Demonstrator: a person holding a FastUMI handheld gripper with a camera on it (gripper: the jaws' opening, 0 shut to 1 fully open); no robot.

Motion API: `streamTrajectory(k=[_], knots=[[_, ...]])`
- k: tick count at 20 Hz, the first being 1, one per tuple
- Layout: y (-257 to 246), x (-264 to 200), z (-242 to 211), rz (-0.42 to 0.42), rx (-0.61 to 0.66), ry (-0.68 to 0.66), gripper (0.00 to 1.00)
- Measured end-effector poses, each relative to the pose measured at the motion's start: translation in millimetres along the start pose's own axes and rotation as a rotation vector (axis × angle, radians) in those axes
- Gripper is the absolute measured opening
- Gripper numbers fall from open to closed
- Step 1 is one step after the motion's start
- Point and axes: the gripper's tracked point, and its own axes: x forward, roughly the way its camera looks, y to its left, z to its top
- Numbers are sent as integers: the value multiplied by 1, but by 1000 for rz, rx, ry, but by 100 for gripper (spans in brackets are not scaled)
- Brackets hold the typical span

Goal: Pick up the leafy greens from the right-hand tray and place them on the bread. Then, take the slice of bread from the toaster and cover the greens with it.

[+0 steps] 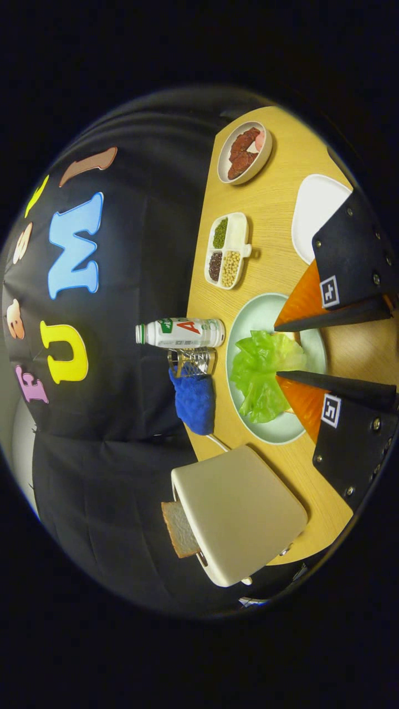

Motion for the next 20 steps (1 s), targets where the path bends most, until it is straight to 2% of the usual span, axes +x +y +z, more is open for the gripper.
streamTrajectory(k=[3, 7, 17, 20], knots=[[20, -27, 23, 28, 5, -109, 42], [54, -50, 32, 52, -5, -184, 42], [127, -64, 54, 61, -13, -259, 42], [163, -67, 65, 84, -22, -275, 42]])
